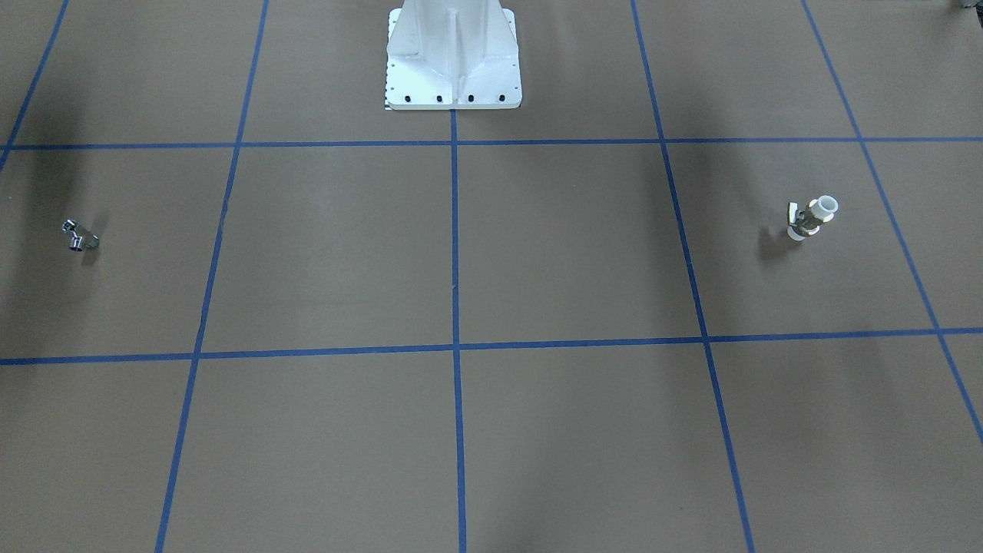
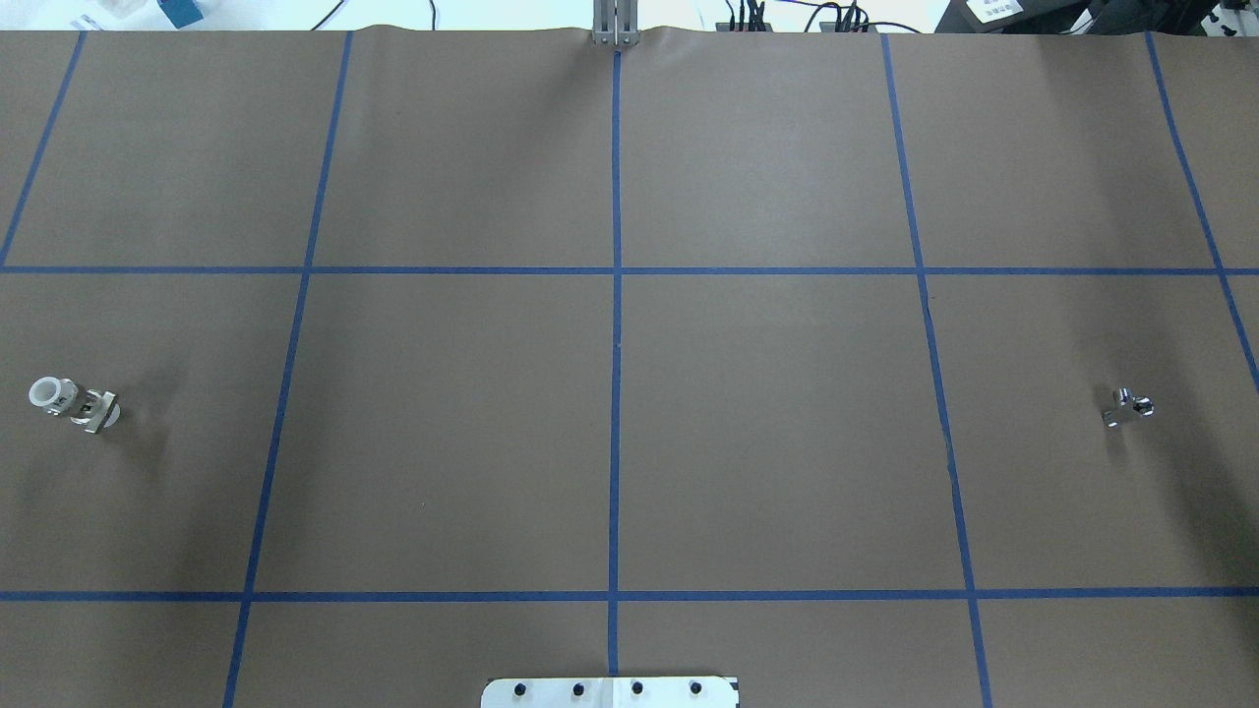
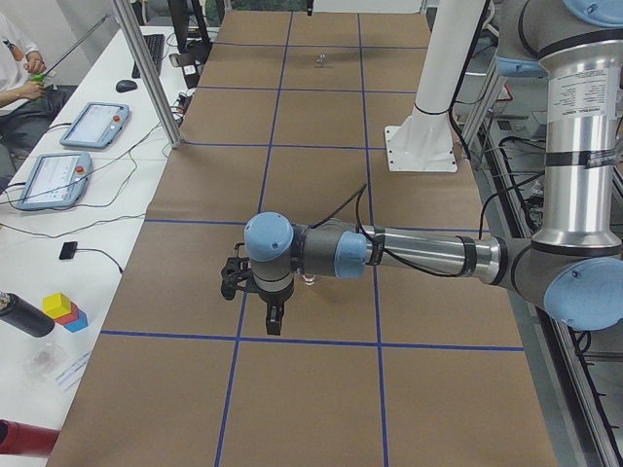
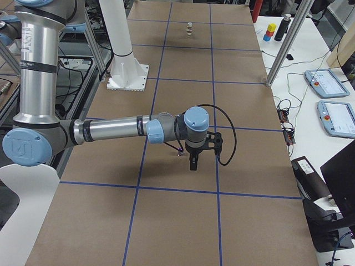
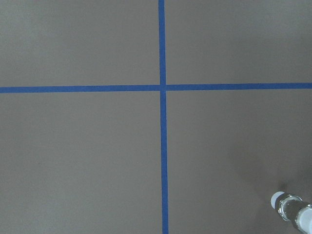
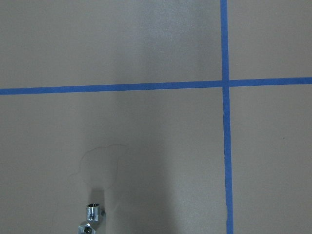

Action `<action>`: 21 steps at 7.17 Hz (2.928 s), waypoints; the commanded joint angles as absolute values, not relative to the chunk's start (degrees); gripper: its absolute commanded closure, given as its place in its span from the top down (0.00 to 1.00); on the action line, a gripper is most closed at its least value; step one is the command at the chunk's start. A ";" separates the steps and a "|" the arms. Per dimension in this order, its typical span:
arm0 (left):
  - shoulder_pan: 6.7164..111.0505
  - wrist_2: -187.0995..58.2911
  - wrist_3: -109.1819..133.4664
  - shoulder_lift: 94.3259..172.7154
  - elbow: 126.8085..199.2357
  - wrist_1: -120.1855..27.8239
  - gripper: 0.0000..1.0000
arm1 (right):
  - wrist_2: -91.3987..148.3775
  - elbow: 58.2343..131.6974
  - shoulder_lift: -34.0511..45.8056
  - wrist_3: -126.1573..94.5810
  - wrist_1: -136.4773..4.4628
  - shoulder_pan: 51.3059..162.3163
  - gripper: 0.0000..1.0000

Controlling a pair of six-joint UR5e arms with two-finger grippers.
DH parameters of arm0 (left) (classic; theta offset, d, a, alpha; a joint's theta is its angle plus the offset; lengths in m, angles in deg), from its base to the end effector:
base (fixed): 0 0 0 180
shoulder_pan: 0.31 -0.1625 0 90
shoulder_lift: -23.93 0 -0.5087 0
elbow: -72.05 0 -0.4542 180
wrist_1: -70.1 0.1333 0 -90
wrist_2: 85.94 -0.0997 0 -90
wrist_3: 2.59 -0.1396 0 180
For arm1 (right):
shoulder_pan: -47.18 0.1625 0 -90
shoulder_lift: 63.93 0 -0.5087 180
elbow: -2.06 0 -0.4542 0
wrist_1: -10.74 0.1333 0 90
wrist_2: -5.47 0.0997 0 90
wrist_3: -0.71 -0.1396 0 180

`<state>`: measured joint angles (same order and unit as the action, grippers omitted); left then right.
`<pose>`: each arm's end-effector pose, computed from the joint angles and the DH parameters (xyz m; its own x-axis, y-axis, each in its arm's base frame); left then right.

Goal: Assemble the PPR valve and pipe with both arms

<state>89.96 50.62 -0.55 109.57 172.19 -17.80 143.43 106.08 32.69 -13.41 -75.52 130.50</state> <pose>-0.0344 -0.5187 0.7134 0.6872 0.0078 -0.7264 0.0292 0.9988 0.0383 -0.0296 -0.5077 0.6818 0.6567 0.0240 0.7538 -0.0475 0.9988 0.0096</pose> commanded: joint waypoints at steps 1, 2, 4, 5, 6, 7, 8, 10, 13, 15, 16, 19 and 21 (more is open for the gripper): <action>90.04 50.64 -0.30 109.18 173.03 -17.97 1.00 | 143.54 106.12 33.10 -13.26 -75.57 130.50 1.00; 89.95 50.47 -0.30 109.18 172.69 -18.40 1.00 | 143.63 106.12 33.27 -13.26 -75.57 130.50 1.00; 89.95 50.82 1.96 108.74 173.65 -18.67 1.00 | 143.54 106.12 33.45 -13.26 -74.00 130.50 1.00; 89.95 50.91 2.33 108.74 173.92 -18.84 1.00 | 143.54 105.86 33.54 -13.26 -73.55 130.50 1.00; 90.04 51.08 2.25 108.22 174.70 -18.67 1.00 | 143.54 105.86 33.54 -13.26 -73.55 130.50 1.00; 90.04 51.00 2.25 108.04 175.14 -18.76 1.00 | 143.54 105.86 33.54 -13.26 -73.55 130.50 1.00; 89.95 51.00 2.85 108.21 175.24 -18.58 1.00 | 143.54 105.94 33.54 -13.26 -73.55 130.50 1.00; 89.95 50.91 3.21 108.13 175.85 -18.58 1.00 | 143.54 105.95 33.45 -13.26 -73.46 130.50 1.00; 89.69 51.08 2.86 107.86 177.25 -18.93 1.00 | 143.63 105.95 33.54 -13.26 -73.46 130.41 1.00; 88.12 51.00 3.04 107.95 177.17 -19.37 1.00 | 143.37 105.86 33.45 -13.61 -73.46 130.33 1.00; 86.37 51.08 3.12 108.91 177.17 -19.37 1.00 | 143.28 105.77 33.37 -13.18 -73.37 130.15 1.00; 77.33 50.65 13.45 109.97 177.08 -22.51 1.00 | 143.10 105.33 33.36 -12.91 -71.01 129.62 1.00; 70.91 49.60 19.96 110.32 177.00 -26.74 1.00 | 142.93 105.24 33.36 -13.17 -70.56 128.22 1.00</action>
